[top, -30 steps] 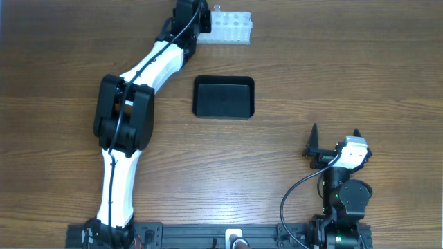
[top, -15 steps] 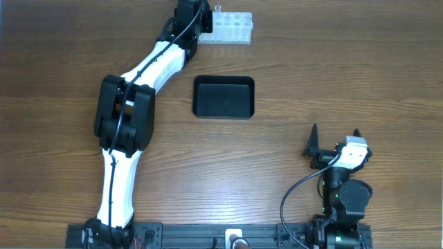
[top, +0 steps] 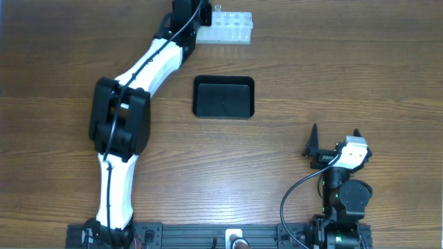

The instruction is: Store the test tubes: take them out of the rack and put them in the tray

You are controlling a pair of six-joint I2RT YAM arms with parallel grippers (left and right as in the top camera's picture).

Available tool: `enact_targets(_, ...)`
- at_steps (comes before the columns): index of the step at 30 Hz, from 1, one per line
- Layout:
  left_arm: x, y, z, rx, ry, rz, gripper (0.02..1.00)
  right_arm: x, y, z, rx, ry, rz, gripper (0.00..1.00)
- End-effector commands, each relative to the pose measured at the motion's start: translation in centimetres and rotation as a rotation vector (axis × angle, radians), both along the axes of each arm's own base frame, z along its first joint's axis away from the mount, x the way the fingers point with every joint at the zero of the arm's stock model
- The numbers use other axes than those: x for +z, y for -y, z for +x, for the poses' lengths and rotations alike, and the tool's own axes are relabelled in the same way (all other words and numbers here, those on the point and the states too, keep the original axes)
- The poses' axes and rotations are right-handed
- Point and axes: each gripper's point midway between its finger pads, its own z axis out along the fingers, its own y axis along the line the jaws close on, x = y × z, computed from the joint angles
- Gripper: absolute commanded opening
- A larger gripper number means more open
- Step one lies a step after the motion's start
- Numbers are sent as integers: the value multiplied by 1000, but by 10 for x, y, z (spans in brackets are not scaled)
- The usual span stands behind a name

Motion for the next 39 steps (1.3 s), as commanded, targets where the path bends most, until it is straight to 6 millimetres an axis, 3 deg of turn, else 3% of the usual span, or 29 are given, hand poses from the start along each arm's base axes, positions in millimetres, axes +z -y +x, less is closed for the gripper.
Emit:
enact_targets(1,184,-15,-33,10,292,-62,128,-2,1,0,-2,1,-2,993)
enact_targets(3,212,-18,-48,8,321,-74,123,-2,1,0,-2,1,-2,991)
enact_targets(5,229,-18,-63,-3,314,-75,123,-2,0,0,-1,1,-2,991)
enact_targets(8,221,-12,-87,-19,201,-80,108,-2,0,0,-1,1,-2,991)
enact_targets(11,178,-4,-113,1,-18,-124,82,-2,1,0,-2,1,-2,993)
enact_targets(14,120,5,-143,64,-263,-143,77,-2,1,0,-2,1,-2,993)
enact_targets(15,92,7,-157,114,-367,-133,80,-2,0,0,-1,1,-2,993)
enact_targets(17,66,7,-169,172,-451,-103,77,-2,1,0,-2,1,-2,991)
enact_targets(20,22,10,-179,227,-542,-4,82,-2,1,0,-2,1,-2,991)
enact_targets(24,-20,17,-178,230,-612,51,84,-2,0,0,-1,1,-2,993)
enact_targets(39,-89,16,-184,247,-745,145,88,-2,0,0,-1,1,-2,993)
